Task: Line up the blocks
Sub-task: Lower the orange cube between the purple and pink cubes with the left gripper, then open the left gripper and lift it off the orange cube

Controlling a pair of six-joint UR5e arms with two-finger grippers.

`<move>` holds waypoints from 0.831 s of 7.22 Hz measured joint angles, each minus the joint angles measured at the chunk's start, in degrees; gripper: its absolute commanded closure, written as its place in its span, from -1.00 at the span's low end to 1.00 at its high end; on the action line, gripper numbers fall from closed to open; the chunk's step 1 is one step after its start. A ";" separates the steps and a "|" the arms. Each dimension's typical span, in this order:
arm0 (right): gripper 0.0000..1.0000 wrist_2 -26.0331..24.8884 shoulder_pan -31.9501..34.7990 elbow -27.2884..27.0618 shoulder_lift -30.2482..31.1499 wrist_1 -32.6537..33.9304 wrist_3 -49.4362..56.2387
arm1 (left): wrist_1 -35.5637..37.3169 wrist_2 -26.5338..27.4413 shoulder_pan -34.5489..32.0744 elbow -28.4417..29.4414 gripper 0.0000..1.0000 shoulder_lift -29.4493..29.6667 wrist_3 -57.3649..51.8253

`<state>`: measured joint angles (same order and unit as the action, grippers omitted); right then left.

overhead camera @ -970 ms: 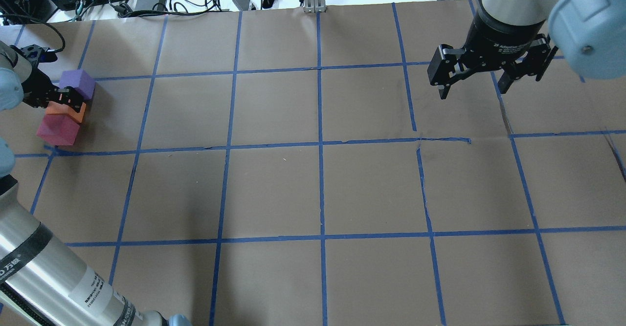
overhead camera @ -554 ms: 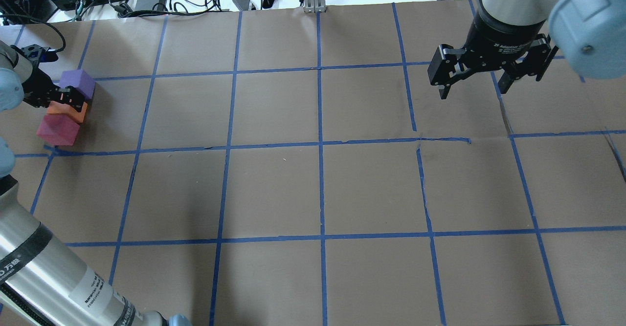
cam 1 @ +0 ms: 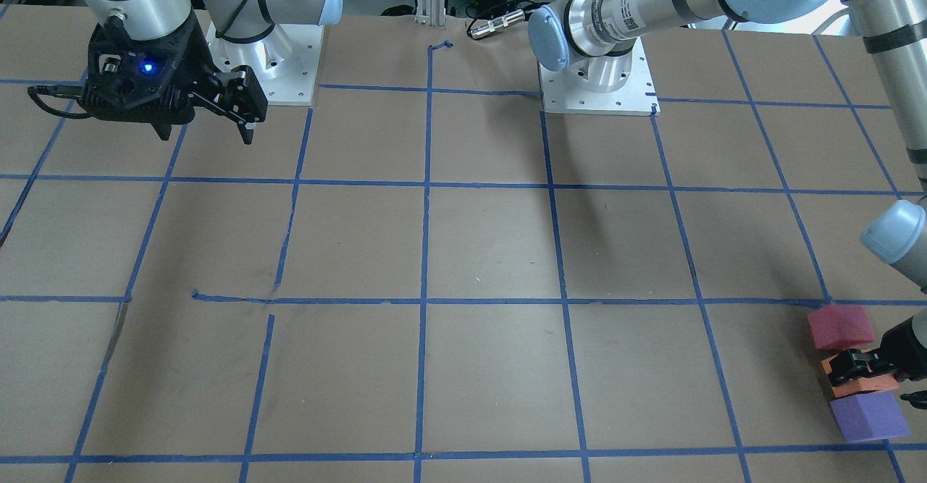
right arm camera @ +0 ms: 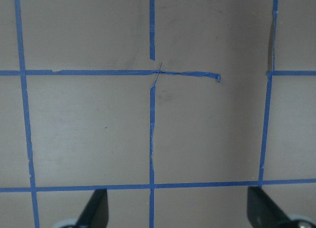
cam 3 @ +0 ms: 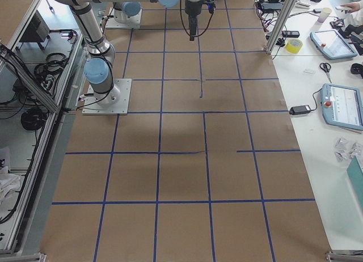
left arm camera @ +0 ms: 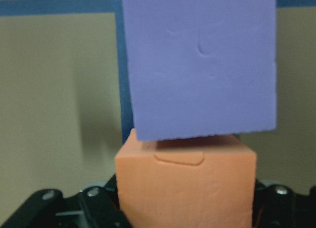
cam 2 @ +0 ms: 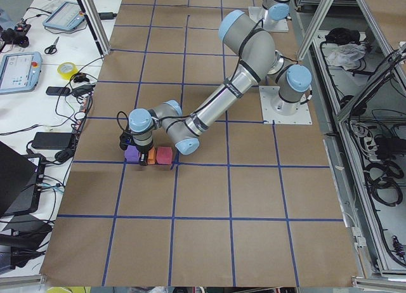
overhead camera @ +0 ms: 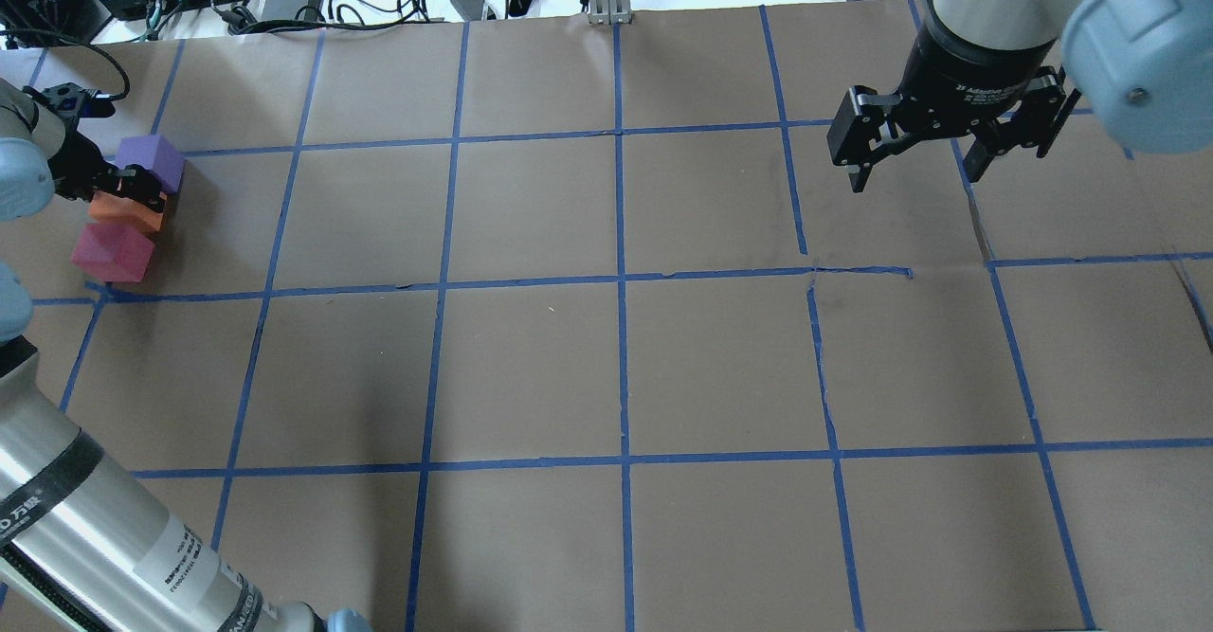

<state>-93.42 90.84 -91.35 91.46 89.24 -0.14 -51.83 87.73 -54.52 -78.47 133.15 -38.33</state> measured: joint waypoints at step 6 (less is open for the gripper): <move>-1.00 0.42 0.04 -0.04 -0.18 0.16 -0.04 | -4.77 0.77 -4.18 -0.16 -1.00 -5.88 0.58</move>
<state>-93.00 90.88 -91.39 91.28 89.39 -0.18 -56.60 88.50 -58.70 -78.63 127.27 -37.75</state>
